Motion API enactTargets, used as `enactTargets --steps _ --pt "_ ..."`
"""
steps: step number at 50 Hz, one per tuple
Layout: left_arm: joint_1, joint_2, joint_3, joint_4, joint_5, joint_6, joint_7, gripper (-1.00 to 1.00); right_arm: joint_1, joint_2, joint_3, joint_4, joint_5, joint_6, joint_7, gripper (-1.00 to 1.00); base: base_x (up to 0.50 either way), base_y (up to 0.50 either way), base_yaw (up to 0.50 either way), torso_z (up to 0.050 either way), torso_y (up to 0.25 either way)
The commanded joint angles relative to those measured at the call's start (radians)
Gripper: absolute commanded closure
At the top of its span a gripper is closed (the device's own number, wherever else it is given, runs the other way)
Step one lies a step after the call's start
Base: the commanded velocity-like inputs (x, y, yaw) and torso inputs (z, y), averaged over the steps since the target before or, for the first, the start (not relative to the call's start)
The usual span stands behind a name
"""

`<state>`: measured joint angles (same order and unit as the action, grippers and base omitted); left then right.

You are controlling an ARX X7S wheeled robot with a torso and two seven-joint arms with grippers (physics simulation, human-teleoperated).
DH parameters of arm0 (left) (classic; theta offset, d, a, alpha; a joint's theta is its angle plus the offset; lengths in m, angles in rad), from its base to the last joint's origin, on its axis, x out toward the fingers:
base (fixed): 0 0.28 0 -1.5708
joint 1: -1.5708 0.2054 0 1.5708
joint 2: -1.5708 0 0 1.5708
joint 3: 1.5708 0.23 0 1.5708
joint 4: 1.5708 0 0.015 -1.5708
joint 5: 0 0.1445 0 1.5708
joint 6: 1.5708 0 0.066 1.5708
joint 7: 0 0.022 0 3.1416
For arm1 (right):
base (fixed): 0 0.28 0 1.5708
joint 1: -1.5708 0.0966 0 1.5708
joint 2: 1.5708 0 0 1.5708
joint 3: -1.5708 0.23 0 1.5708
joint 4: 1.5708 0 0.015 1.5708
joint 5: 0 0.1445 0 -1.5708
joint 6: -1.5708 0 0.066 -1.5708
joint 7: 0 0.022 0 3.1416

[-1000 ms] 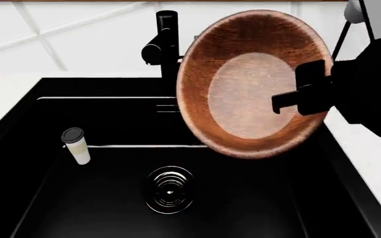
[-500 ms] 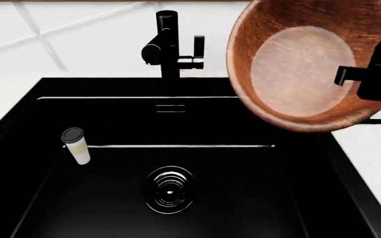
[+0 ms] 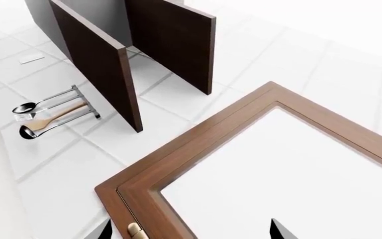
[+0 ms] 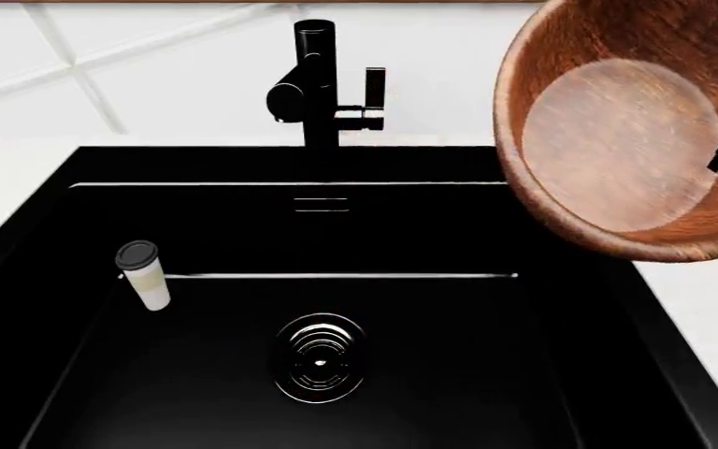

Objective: Pick the cup and bowl from the sink and place them on the counter for drying.

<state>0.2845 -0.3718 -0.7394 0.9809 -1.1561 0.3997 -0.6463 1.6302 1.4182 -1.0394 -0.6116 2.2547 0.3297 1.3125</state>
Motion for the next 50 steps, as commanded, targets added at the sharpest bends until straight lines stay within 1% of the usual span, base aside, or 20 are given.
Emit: enactTargets --steps 1,10,12,20,25,27,36,42,45,50 --pt "0.002 -0.001 0.002 -0.002 0.001 0.006 0.000 -1.00 0.009 0.044 0.023 -0.022 -0.020 -0.046 -0.033 1.00 0.00 0.00 0.00 0.000 0.000" --pt "0.003 -0.001 0.008 -0.002 0.007 0.007 0.000 -1.00 -0.026 0.137 0.003 -0.045 0.012 -0.114 0.013 1.00 0.00 0.00 0.00 0.000 0.001" --pt "0.004 -0.001 0.009 -0.001 0.007 0.008 -0.001 -1.00 -0.024 0.147 0.007 -0.045 0.024 -0.100 0.044 1.00 0.00 0.00 0.00 0.000 0.000" --pt "0.006 -0.001 0.012 -0.005 0.008 0.012 0.000 -1.00 -0.015 0.149 0.023 -0.034 0.058 -0.010 0.105 1.00 0.00 0.00 0.00 0.000 0.000" --pt "0.005 -0.004 0.014 -0.005 0.009 0.012 -0.003 -1.00 0.006 0.116 0.043 -0.007 0.061 0.082 0.155 1.00 0.00 0.00 0.00 0.000 0.000" --pt "0.006 -0.005 0.014 -0.004 0.009 0.013 -0.003 -1.00 0.012 0.103 0.049 -0.001 0.060 0.091 0.164 1.00 0.00 0.00 0.00 0.000 0.000" --pt "0.010 -0.005 0.014 -0.004 0.007 0.018 -0.003 -1.00 -0.022 0.120 0.028 0.000 0.083 -0.013 0.187 1.00 0.00 0.00 0.00 0.000 0.001" --pt "0.012 -0.005 0.016 -0.005 0.010 0.019 -0.004 -1.00 -0.025 0.104 0.024 0.012 0.106 -0.019 0.236 1.00 0.00 0.00 0.00 0.000 0.000" --pt "0.014 -0.004 0.016 -0.006 0.009 0.022 -0.001 -1.00 -0.020 0.132 -0.002 0.014 0.117 -0.064 0.258 1.00 0.00 0.00 0.00 0.000 0.000" --pt "0.016 -0.002 0.016 -0.007 0.010 0.026 -0.001 -1.00 -0.035 0.152 -0.044 0.024 0.122 -0.082 0.258 1.00 0.00 0.00 0.00 0.000 0.000"
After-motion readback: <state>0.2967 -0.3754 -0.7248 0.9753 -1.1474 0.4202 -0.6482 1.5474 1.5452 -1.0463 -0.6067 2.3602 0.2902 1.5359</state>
